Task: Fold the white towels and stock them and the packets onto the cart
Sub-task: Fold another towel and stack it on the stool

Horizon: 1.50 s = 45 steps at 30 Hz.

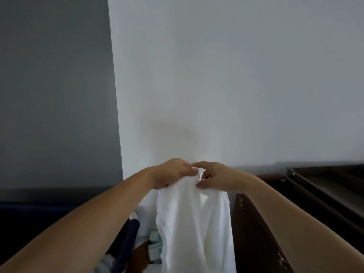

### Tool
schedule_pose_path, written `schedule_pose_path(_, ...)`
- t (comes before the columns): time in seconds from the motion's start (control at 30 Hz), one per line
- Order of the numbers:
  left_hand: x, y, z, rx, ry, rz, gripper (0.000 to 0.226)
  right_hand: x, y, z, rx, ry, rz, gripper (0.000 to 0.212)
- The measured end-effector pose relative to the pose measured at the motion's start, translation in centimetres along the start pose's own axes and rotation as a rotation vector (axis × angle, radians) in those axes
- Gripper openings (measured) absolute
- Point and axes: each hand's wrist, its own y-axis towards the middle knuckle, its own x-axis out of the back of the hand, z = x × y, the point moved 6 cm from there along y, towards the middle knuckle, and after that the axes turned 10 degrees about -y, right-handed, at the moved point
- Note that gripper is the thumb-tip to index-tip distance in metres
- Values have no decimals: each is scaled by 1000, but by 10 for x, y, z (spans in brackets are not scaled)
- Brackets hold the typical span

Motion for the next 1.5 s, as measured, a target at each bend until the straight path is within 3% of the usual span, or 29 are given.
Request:
schedule_pose_path(0.2,-3,-6,6,13,213,62,26,-1,6,1,21,-168,-26,7)
schedule_pose_path(0.37,20,-11,21,10,386,-6,32,19,7,-15,-59,-110,-105,15)
schedule_pose_path(0.47,35,-15,28,-23,353,-68,30,30,9,-27,-123,-69,-169,15)
schedule_pose_path(0.63,59,-20,33,-94,143,-185,24,36,15,-47,-210,-4,-247,12)
schedule_pose_path(0.77,57,-16,41,-105,-219,-223,28,35,20,-53,-260,71,-323,7)
schedule_pose_path(0.93,41,-4,34,-26,-525,-292,25,35,18,-51,-336,272,-506,26)
schedule_pose_path(1.07,32,7,26,-47,-447,-398,25,20,13,-22,-295,289,-604,21)
schedule_pose_path(1.2,14,17,17,-97,-231,-385,32,10,9,-2,-256,220,-659,20)
schedule_pose_path(1.5,5,19,13,-64,-47,-329,32,2,-1,1,-216,157,-722,21)
